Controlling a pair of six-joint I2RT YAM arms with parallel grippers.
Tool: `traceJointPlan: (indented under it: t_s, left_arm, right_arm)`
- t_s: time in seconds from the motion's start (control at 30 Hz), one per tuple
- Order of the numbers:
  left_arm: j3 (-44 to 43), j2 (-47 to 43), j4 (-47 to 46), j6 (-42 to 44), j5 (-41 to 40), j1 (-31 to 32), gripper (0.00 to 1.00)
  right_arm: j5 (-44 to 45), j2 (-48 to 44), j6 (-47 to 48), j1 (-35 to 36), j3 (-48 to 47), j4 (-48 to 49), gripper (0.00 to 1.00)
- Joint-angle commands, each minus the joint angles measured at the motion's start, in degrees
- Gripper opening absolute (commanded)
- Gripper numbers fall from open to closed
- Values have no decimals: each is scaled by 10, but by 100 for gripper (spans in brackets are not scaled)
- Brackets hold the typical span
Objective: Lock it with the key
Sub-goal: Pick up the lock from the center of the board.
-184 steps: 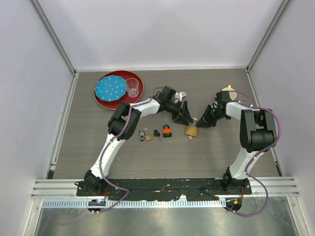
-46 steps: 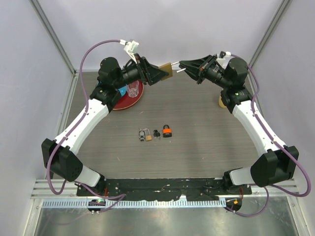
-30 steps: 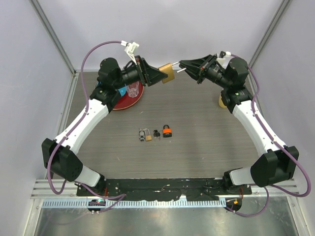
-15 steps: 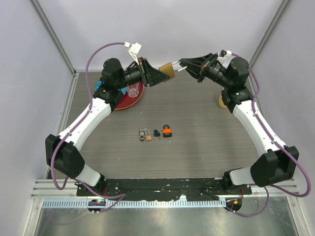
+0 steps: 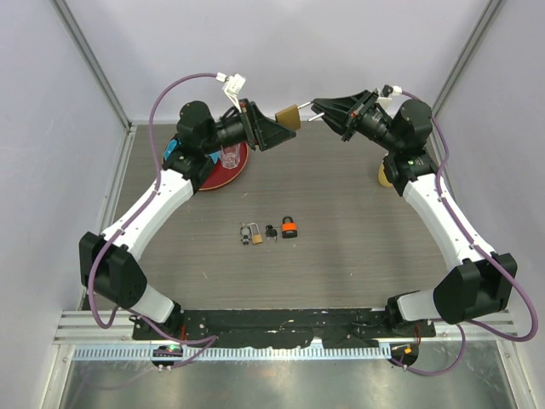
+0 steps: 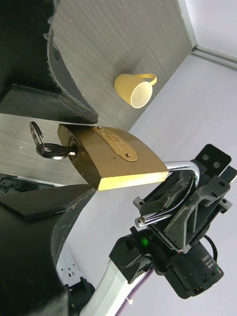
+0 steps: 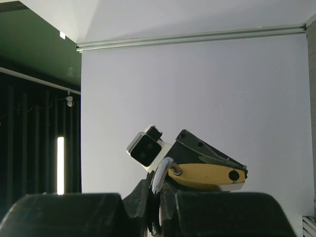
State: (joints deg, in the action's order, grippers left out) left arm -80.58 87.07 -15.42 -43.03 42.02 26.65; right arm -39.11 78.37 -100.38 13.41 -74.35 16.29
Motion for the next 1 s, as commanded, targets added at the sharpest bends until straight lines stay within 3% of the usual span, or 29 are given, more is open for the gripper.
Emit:
traceJointPlan:
  t_s: [0.0,0.37,0.47,0.57,0.83,0.97]
  left_arm:
    - [-24,-14,-20,15,-4,2,55]
    - [-54,-23,45,88,-27,2,63]
    - [-64,-23,68,100,-22,3,59]
    - [-64,-22,67,96,-7,3,47]
    - [-49,-26,62,85,21,3,46]
    - [-45,-24,54,80,25,3,36]
  right_arm:
    - [6,-19,-26,0,-17,88,2]
    - [4,-22,-28,0,-3,91,2]
    - [7,-22,-32,0,1,95,2]
    - [8,-19,-37,0,1,104,2]
    - [10,-15,-42,0,-1,112,2]
    - [10,-15,-43,0,0,113,2]
